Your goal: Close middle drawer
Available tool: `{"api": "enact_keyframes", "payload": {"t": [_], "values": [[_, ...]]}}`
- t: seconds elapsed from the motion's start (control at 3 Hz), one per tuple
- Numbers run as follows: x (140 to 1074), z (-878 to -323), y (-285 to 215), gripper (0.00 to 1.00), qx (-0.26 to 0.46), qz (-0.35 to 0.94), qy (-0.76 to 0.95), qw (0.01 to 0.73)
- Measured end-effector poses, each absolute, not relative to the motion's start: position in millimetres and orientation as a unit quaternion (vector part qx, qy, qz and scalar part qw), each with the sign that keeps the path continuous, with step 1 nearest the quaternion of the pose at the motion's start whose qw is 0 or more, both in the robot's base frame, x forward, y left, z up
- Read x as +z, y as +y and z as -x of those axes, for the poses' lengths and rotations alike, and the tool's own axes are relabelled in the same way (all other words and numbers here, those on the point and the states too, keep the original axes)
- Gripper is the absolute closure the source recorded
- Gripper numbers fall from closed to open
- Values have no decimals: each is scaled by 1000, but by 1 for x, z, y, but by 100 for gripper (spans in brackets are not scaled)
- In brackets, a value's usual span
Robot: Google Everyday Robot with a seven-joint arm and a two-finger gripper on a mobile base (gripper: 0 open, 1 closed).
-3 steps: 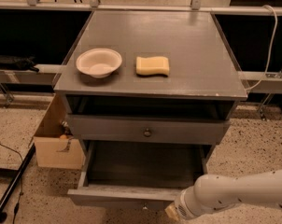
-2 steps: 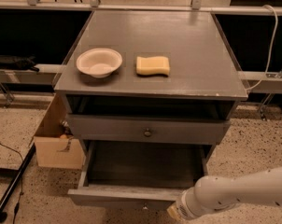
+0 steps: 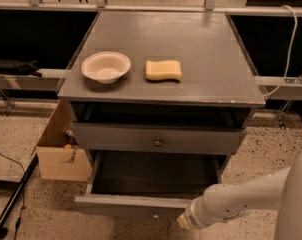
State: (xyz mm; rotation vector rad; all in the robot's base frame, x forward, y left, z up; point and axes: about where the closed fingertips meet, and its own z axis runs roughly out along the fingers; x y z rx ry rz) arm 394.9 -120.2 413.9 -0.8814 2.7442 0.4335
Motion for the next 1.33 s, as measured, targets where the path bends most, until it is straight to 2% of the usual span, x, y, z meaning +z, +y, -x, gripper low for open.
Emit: {"api": "enact_keyframes", "payload": {"t": [0.67,1.0,1.33], "values": [[422,-394,-125,41,151,293,937,111],[423,-417,-133,17,158,269,946,92],[423,-420,-133,0,158,266,946,92]]}}
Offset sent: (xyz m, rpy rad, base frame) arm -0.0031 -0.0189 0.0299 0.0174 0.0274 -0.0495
